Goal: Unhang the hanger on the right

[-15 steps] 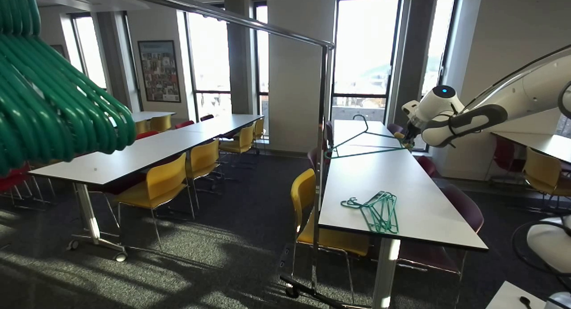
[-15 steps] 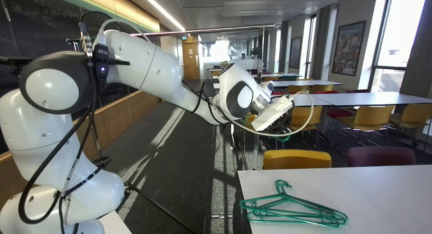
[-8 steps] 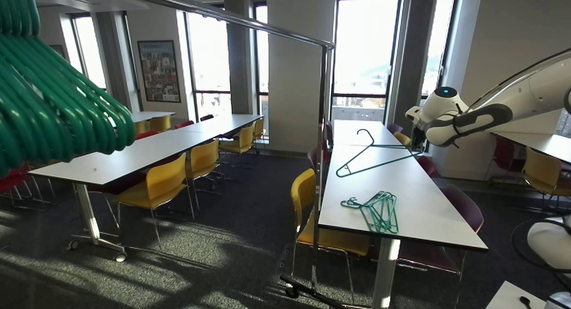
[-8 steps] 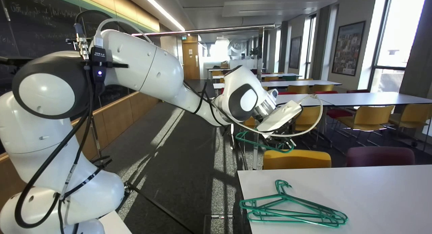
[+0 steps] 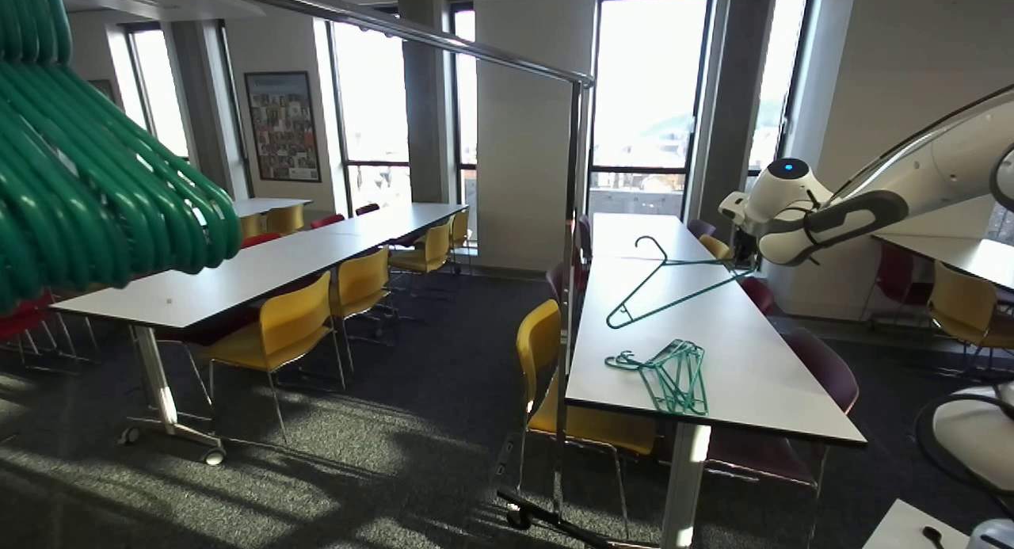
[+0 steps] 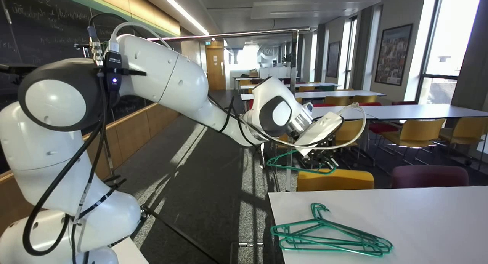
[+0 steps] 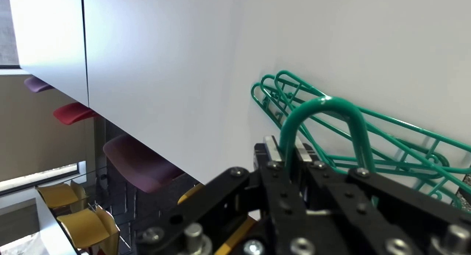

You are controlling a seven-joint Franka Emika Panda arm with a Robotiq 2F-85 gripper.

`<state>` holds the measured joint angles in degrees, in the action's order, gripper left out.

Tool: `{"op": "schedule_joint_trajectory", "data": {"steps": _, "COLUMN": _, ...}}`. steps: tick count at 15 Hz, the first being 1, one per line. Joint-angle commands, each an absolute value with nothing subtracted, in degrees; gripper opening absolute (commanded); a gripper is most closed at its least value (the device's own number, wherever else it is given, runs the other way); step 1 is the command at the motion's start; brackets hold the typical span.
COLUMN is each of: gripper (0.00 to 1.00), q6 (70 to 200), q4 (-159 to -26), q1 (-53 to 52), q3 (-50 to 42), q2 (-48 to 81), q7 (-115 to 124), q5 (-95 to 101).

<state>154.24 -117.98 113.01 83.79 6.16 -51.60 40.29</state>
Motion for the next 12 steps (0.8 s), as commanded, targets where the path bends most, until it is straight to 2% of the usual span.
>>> {"op": "schedule_joint_trajectory", "data": {"steps": 1, "gripper": 0.03, "q6": 155.0, "q4": -118.3, "q1": 108.6, "q3": 79.4, "q2": 4.0, "q7": -45.6, "q5": 43.0}}
{"op": "schedule_joint_trajectory", "data": {"steps": 12, "gripper": 0.03, "q6": 144.0, "q4": -116.9, "q1": 94.8, "q3": 81.2, "q2": 13.6, "q7": -43.5, "q5": 36.3}}
